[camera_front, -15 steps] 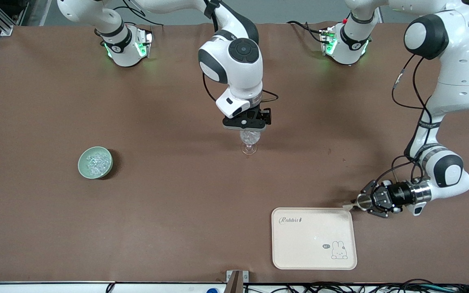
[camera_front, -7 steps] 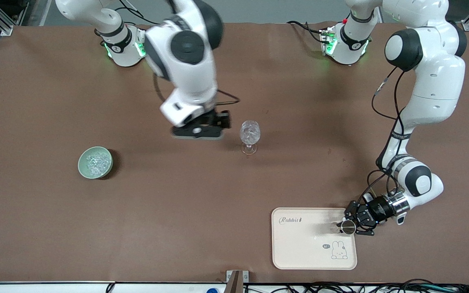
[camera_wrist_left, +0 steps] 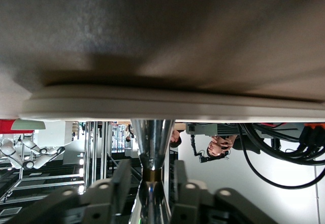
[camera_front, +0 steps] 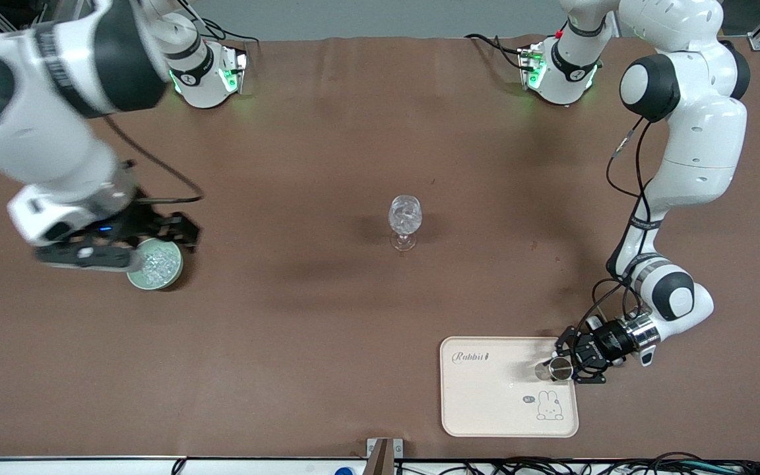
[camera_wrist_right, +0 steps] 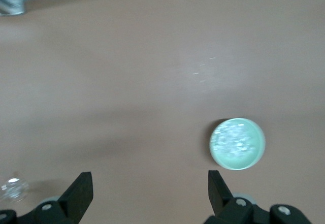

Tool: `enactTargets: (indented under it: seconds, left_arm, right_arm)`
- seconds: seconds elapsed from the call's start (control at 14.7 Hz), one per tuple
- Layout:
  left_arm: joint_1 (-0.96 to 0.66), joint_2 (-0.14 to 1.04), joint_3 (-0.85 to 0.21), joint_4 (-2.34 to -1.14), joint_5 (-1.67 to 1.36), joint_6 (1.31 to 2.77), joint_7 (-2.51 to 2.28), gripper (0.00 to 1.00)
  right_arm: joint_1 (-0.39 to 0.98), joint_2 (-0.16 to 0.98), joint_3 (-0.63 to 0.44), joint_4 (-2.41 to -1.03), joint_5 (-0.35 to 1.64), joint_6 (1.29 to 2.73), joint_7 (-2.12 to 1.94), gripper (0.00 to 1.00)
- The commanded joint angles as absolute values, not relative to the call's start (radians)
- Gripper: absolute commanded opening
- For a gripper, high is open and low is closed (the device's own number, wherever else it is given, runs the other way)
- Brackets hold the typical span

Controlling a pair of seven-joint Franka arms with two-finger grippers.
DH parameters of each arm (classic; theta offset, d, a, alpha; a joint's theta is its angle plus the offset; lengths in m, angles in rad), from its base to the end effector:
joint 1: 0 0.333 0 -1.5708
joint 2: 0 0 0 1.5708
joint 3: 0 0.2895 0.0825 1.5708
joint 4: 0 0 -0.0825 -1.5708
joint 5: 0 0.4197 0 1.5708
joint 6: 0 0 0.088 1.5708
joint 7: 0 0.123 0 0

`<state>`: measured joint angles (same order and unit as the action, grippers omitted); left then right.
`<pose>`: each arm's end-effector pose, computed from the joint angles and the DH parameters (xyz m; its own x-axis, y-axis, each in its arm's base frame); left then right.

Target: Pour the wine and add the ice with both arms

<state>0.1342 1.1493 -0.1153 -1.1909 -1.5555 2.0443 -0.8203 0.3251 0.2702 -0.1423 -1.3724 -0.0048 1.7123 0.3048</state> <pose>0.7590 -0.0328 0.0599 -0.0860 0.2146 -0.9729 0.9136 0.4065 0.0089 0.6640 0.1332 0.5272 0.9902 -0.1136 0.0816 -0.1155 -0.9931 0.0190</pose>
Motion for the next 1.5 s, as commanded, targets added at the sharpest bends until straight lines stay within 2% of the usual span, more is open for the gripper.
enactTargets:
  seconds: [0.0,0.2,0.41,0.82,1.02,1.16,1.43]
  left_arm:
    - [0.127,1.146,-0.109,-1.180,-1.559,2.052,-0.807,1.00]
    - [0.172,1.057,-0.107,-1.186,-1.294,2.039,-0.819,1.00]
    - [0.241,0.954,-0.112,-1.197,-0.966,1.895,-0.848,1.00]
    - [0.264,0.682,-0.121,-1.195,-0.458,1.662,-0.773,1.00]
    - [0.241,0.543,-0.132,-1.195,-0.350,1.562,-0.729,1.00]
    - [0.238,0.458,-0.165,-1.195,-0.273,1.507,-0.626,1.00]
    - [0.239,0.327,-0.322,-1.200,0.008,1.493,-0.442,1.00]
  right_arm:
    - [0.208,0.210,-0.115,-1.471,-0.029,1.738,0.284,1.00]
    - [0.106,0.204,-0.115,-1.486,-0.029,1.735,0.126,1.00]
    - [0.049,0.161,-0.115,-1.538,-0.031,1.740,0.011,1.00]
    - [0.060,-0.013,-0.106,-1.729,-0.084,1.736,-0.008,1.00]
    - [0.075,-0.046,-0.106,-1.740,-0.084,1.718,-0.072,1.00]
    - [0.072,-0.041,-0.106,-1.715,-0.084,1.713,-0.129,1.00]
    - [0.061,-0.034,-0.110,-1.646,-0.084,1.697,-0.176,1.00]
